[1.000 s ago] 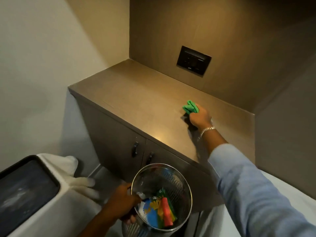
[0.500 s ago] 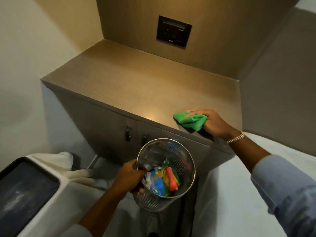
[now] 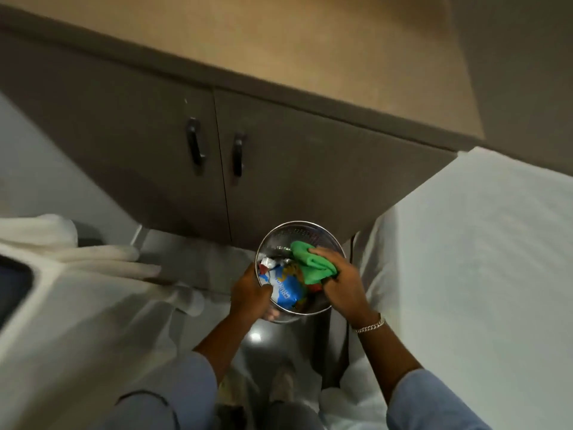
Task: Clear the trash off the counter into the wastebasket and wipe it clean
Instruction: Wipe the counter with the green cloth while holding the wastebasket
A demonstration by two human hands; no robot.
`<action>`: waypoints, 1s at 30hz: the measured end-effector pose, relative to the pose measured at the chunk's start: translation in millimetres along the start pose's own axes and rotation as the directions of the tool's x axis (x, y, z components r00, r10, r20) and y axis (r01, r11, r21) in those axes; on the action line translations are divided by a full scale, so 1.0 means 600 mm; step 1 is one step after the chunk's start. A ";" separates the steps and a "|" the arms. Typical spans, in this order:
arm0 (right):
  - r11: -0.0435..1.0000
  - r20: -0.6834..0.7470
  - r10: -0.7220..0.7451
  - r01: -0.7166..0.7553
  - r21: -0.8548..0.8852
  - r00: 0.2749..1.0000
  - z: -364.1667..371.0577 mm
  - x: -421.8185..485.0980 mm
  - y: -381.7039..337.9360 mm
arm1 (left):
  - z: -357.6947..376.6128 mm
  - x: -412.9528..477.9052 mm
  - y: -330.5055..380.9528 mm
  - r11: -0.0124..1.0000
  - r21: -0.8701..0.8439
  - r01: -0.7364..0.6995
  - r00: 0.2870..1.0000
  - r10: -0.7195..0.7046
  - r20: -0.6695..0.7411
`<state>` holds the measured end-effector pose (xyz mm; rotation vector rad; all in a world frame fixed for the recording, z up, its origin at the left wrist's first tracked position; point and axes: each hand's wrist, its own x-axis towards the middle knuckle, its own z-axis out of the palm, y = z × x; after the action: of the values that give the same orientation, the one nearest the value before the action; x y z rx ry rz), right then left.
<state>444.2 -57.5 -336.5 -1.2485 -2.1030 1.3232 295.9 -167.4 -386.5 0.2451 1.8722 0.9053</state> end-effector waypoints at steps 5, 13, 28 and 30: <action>0.997 -0.058 0.077 -0.077 0.007 0.995 0.109 0.005 0.231 | 0.093 0.169 -0.188 0.999 -0.017 0.034 0.999 -0.034 -0.006; 0.999 -0.183 0.021 -0.016 0.027 0.983 0.178 0.012 0.402 | 0.178 0.298 -0.332 0.991 -0.115 0.061 0.996 -0.068 -0.053; 0.886 0.268 -0.460 0.456 0.080 0.847 0.131 -0.049 -0.261 | -0.232 -0.203 0.100 0.660 -0.740 -0.130 0.991 0.078 -0.105; 0.900 0.341 -0.311 0.159 0.407 0.887 0.148 -0.049 -0.342 | -0.307 -0.252 0.118 0.589 -0.776 -0.227 0.974 0.154 -0.167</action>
<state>299.3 -164.6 -200.9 -0.5728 -2.0354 1.8652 196.7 -286.4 -192.2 -0.1569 1.3400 1.8365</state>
